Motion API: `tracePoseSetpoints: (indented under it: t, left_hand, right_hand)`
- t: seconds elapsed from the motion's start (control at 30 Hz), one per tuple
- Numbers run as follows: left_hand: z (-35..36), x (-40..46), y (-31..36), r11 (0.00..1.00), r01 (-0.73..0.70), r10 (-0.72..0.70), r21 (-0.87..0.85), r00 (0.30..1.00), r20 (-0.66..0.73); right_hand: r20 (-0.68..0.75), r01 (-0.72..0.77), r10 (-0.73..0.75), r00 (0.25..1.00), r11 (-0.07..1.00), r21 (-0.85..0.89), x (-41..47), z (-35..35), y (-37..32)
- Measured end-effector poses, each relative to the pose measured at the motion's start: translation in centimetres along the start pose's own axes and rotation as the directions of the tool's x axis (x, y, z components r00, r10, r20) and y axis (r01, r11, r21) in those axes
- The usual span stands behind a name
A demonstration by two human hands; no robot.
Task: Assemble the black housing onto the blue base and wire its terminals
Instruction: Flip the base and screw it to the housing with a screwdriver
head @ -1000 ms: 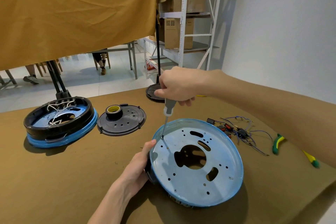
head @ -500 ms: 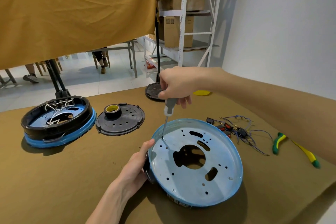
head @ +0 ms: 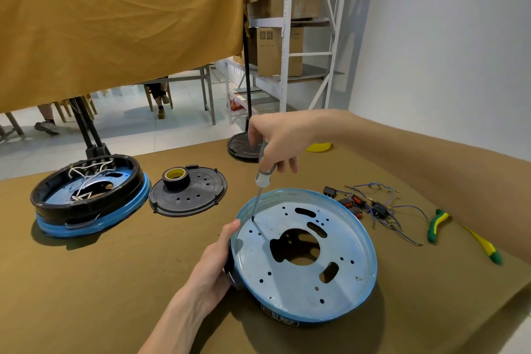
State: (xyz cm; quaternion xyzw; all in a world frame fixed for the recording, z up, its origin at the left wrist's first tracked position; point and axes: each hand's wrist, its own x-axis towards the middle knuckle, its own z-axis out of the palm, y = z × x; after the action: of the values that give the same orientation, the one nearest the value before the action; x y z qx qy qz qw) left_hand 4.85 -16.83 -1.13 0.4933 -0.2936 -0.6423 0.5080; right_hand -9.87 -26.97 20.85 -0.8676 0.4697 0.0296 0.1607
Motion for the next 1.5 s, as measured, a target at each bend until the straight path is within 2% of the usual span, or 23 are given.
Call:
tracePoseSetpoints:
  t: [0.13, 0.27, 0.4, 0.53, 0.67, 0.8, 0.93, 1.1, 1.23, 1.3, 1.4, 1.5]
  left_hand:
    - [0.0, 0.0, 0.0, 1.0, 0.02, -0.02, -0.003, 0.999, -0.04]
    - [0.1, -0.1, 0.1, 0.999, 0.031, -0.03, 0.016, 0.997, -0.065]
    - [0.3, -0.2, 0.2, 1.0, 0.029, -0.029, 0.002, 0.997, -0.078]
    - [0.4, -0.3, 0.2, 0.999, 0.037, -0.036, 0.014, 0.995, -0.098]
    - [0.5, -0.3, 0.2, 0.999, 0.046, -0.044, 0.016, 0.993, -0.113]
    - [0.6, -0.3, 0.2, 0.999, 0.044, -0.041, 0.027, 0.991, -0.124]
    - [0.6, -0.3, 0.2, 0.998, 0.055, -0.051, 0.029, 0.99, -0.131]
    - [0.7, -0.3, 0.1, 0.999, 0.043, -0.039, 0.032, 0.99, -0.135]
    - [0.6, -0.3, 0.2, 0.999, 0.05, -0.046, 0.02, 0.989, -0.141]
    - [0.6, -0.3, 0.2, 0.999, 0.045, -0.042, 0.018, 0.989, -0.139]
    - [0.6, -0.2, 0.1, 0.999, 0.043, -0.041, 0.017, 0.989, -0.139]
    - [0.6, 0.0, 0.0, 0.999, 0.045, -0.042, 0.018, 0.99, -0.137]
  right_hand:
    - [-0.1, -0.034, 0.027, 0.995, 0.997, -0.068, 0.5, 0.9, -0.2]
    - [-0.009, -0.005, 0.005, 1.0, 1.0, 0.021, 0.2, -0.1, -0.2]
    - [-0.138, -0.031, 0.021, 0.99, 0.997, -0.071, 0.6, 1.2, -0.1]
    - [-0.037, -0.004, 0.005, 0.999, 1.0, 0.018, 0.2, 0.3, -0.1]
    - [-0.173, -0.013, 0.007, 0.985, 0.999, -0.03, 0.5, 1.6, 0.0]
    - [-0.048, -0.012, 0.014, 0.999, 0.999, 0.043, -0.2, 0.6, 0.1]
    - [-0.142, -0.026, 0.026, 0.99, 1.0, 0.001, 0.0, 1.6, 0.4]
    - [-0.028, -0.028, 0.029, 0.999, 0.999, 0.027, -0.3, 0.4, 0.4]
    - [-0.137, -0.06, 0.061, 0.989, 0.998, 0.005, 0.3, 1.6, 0.6]
    - [-0.104, -0.071, 0.07, 0.992, 0.997, -0.004, 0.2, 1.6, 0.7]
    - [0.001, -0.069, 0.069, 0.998, 0.993, 0.097, -0.2, 0.8, 0.7]
    - [-0.079, -0.054, 0.063, 0.995, 0.992, 0.11, -0.1, 0.9, 0.8]
